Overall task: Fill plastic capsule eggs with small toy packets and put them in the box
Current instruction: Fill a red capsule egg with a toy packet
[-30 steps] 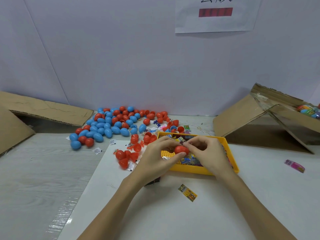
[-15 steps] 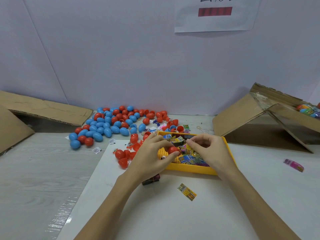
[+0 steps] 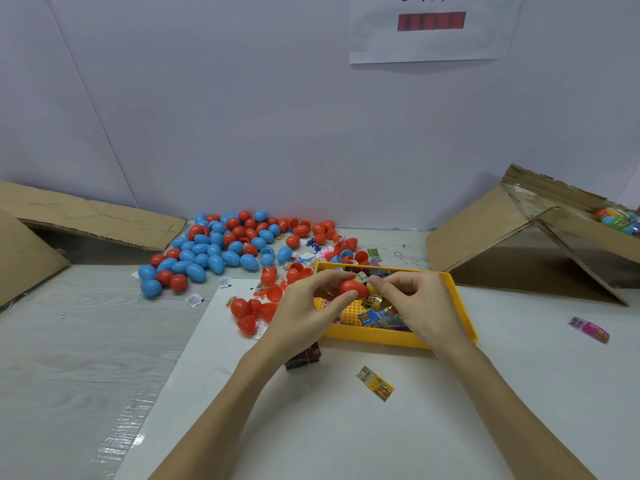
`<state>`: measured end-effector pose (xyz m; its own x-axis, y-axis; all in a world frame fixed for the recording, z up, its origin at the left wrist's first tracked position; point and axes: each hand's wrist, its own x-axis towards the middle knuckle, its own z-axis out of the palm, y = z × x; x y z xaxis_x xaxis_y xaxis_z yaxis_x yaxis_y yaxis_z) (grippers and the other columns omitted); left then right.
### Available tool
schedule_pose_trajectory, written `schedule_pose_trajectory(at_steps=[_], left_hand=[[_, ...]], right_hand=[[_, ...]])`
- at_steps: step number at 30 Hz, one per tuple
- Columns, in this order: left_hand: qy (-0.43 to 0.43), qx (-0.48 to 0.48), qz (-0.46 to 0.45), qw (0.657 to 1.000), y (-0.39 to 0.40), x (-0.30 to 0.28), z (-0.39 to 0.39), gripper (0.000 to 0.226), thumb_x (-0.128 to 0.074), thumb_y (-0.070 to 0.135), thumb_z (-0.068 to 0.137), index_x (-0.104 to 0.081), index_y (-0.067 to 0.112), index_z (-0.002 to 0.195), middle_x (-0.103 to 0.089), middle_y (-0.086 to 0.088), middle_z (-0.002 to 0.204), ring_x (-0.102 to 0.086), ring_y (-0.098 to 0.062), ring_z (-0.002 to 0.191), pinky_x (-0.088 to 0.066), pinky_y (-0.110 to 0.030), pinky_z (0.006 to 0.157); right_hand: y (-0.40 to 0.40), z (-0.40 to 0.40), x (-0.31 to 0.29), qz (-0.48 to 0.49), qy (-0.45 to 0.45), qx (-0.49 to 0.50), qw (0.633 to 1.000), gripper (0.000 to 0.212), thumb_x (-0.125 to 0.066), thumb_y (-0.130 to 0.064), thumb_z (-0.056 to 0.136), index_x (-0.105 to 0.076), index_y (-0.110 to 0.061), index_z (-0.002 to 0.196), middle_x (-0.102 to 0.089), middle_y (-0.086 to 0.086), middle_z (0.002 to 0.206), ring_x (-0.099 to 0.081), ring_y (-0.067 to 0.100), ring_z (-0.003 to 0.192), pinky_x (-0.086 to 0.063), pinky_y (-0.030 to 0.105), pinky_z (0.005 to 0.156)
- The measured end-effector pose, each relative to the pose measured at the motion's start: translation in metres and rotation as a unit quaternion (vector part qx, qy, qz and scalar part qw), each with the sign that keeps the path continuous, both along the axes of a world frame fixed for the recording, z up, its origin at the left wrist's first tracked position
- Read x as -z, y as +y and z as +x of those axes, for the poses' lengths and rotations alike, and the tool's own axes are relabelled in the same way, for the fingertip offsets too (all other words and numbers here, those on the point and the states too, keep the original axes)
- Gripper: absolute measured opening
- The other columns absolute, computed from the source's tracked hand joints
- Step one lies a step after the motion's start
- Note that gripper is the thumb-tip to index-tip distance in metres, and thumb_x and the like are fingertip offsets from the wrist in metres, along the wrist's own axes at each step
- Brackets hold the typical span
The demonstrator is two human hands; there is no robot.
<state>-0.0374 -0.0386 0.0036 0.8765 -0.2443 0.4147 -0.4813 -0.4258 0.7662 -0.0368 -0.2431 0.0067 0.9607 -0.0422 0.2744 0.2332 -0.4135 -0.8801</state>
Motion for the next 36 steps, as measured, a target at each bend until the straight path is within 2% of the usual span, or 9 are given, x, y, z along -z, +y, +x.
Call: schedule_pose_trajectory(at_steps=[4, 8, 16, 19, 22, 24, 28, 30, 36], left_hand=[[0.0, -0.003, -0.018, 1.0, -0.001, 0.0, 0.0, 0.03, -0.068, 0.034, 0.096, -0.071, 0.021, 0.123, -0.073, 0.013, 0.106, -0.067, -0.002, 0.099, -0.057, -0.019, 0.076], [0.005, -0.015, -0.018, 1.0, 0.0, -0.001, 0.0, 0.029, -0.067, 0.034, 0.097, -0.071, 0.02, 0.123, -0.073, 0.012, 0.107, -0.067, -0.001, 0.099, -0.058, -0.023, 0.083], [0.005, -0.006, -0.026, 1.0, -0.003, -0.001, -0.003, 0.031, -0.068, 0.038, 0.095, -0.069, 0.026, 0.124, -0.074, 0.011, 0.103, -0.069, -0.003, 0.097, -0.058, -0.019, 0.076], [-0.006, -0.019, -0.047, 0.999, -0.004, -0.001, -0.003, 0.026, -0.069, 0.035, 0.096, -0.071, 0.024, 0.12, -0.075, 0.012, 0.095, -0.071, -0.002, 0.089, -0.058, -0.017, 0.069], [-0.021, -0.036, -0.049, 0.998, -0.004, -0.001, -0.003, 0.023, -0.068, 0.034, 0.096, -0.073, 0.025, 0.117, -0.073, 0.018, 0.093, -0.069, 0.002, 0.089, -0.054, -0.013, 0.072], [-0.01, -0.021, -0.051, 0.998, -0.004, -0.002, -0.004, 0.028, -0.068, 0.033, 0.095, -0.072, 0.026, 0.122, -0.073, 0.019, 0.098, -0.069, 0.003, 0.092, -0.054, -0.013, 0.075], [0.017, 0.012, -0.046, 0.999, -0.003, -0.002, -0.002, 0.038, -0.07, 0.027, 0.096, -0.066, 0.021, 0.133, -0.074, 0.007, 0.108, -0.07, -0.005, 0.096, -0.058, -0.021, 0.083], [0.021, 0.013, -0.057, 0.998, -0.003, -0.003, -0.003, 0.033, -0.068, 0.027, 0.097, -0.067, 0.024, 0.13, -0.075, 0.007, 0.105, -0.071, -0.007, 0.094, -0.06, -0.023, 0.082], [0.034, 0.018, -0.086, 0.996, -0.004, -0.006, -0.004, 0.019, -0.066, 0.031, 0.097, -0.066, 0.04, 0.114, -0.075, 0.018, 0.096, -0.072, -0.003, 0.091, -0.059, -0.022, 0.081]], right_hand=[[0.001, -0.002, -0.002, 0.011, 0.003, 0.006, 1.0, 0.036, -0.065, -0.051, 0.09, -0.081, -0.02, 0.083, -0.076, -0.006, 0.07, -0.073, 0.011, 0.07, -0.063, 0.035, 0.071], [0.002, -0.004, -0.004, 0.019, 0.009, 0.012, 1.0, 0.044, -0.06, -0.057, 0.086, -0.081, -0.019, 0.082, -0.076, -0.003, 0.071, -0.074, 0.009, 0.069, -0.064, 0.038, 0.069], [0.007, -0.006, -0.002, 0.039, 0.029, 0.0, 0.999, 0.039, -0.062, -0.054, 0.09, -0.081, -0.02, 0.089, -0.078, -0.004, 0.071, -0.075, 0.011, 0.065, -0.06, 0.031, 0.067], [0.01, -0.006, -0.003, 0.087, 0.061, -0.05, 0.993, 0.027, -0.062, -0.042, 0.098, -0.079, -0.021, 0.1, -0.08, 0.0, 0.085, -0.078, 0.019, 0.076, -0.064, 0.035, 0.07], [0.011, -0.009, -0.004, 0.116, 0.059, -0.097, 0.987, 0.011, -0.068, -0.027, 0.098, -0.077, -0.026, 0.104, -0.08, -0.002, 0.096, -0.079, 0.016, 0.084, -0.064, 0.027, 0.067], [0.011, -0.009, -0.003, 0.115, 0.048, -0.091, 0.988, 0.013, -0.072, -0.021, 0.095, -0.076, -0.029, 0.105, -0.08, -0.005, 0.096, -0.078, 0.012, 0.087, -0.061, 0.022, 0.068], [0.009, -0.008, -0.004, 0.161, 0.04, -0.071, 0.984, 0.025, -0.076, -0.019, 0.091, -0.075, -0.027, 0.115, -0.079, -0.01, 0.101, -0.075, 0.005, 0.096, -0.06, 0.02, 0.074], [0.008, -0.008, -0.005, 0.175, 0.034, -0.073, 0.981, 0.025, -0.077, -0.021, 0.089, -0.075, -0.03, 0.112, -0.078, -0.016, 0.102, -0.074, 0.003, 0.099, -0.059, 0.019, 0.075], [0.01, -0.007, -0.004, 0.155, 0.021, -0.056, 0.986, 0.02, -0.077, -0.03, 0.087, -0.076, -0.033, 0.108, -0.078, -0.017, 0.102, -0.073, 0.003, 0.101, -0.061, 0.023, 0.081]])
